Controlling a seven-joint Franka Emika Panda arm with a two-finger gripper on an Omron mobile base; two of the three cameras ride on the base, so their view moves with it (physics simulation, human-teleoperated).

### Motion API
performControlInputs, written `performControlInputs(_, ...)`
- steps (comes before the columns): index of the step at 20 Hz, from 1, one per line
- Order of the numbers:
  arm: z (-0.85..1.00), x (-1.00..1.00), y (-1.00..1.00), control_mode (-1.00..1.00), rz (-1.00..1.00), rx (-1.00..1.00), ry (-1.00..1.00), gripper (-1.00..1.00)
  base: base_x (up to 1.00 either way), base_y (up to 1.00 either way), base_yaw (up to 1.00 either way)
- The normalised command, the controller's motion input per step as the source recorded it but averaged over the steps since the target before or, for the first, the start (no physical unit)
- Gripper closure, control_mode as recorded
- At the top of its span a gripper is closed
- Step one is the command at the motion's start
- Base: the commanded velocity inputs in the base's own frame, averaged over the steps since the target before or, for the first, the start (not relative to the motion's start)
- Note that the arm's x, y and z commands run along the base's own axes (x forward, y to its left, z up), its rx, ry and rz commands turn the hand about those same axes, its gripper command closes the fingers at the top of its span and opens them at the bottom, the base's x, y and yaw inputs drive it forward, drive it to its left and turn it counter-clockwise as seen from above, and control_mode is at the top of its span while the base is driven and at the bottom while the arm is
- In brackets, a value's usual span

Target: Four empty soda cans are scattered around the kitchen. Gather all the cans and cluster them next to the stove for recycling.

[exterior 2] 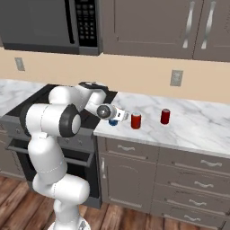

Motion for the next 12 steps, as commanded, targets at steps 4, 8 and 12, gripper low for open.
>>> performControlInputs(4,0.00,0.00,0.00,1.00,0.00,0.00,0.00,1.00,0.00,0.00,0.01)
performControlInputs(8,0.00,0.00,0.00,1.00,0.00,0.00,0.00,1.00,0.00,0.00,0.01)
performControlInputs(12,0.00,0.00,0.00,1.00,0.00,0.00,0.00,1.00,0.00,0.00,0.02)
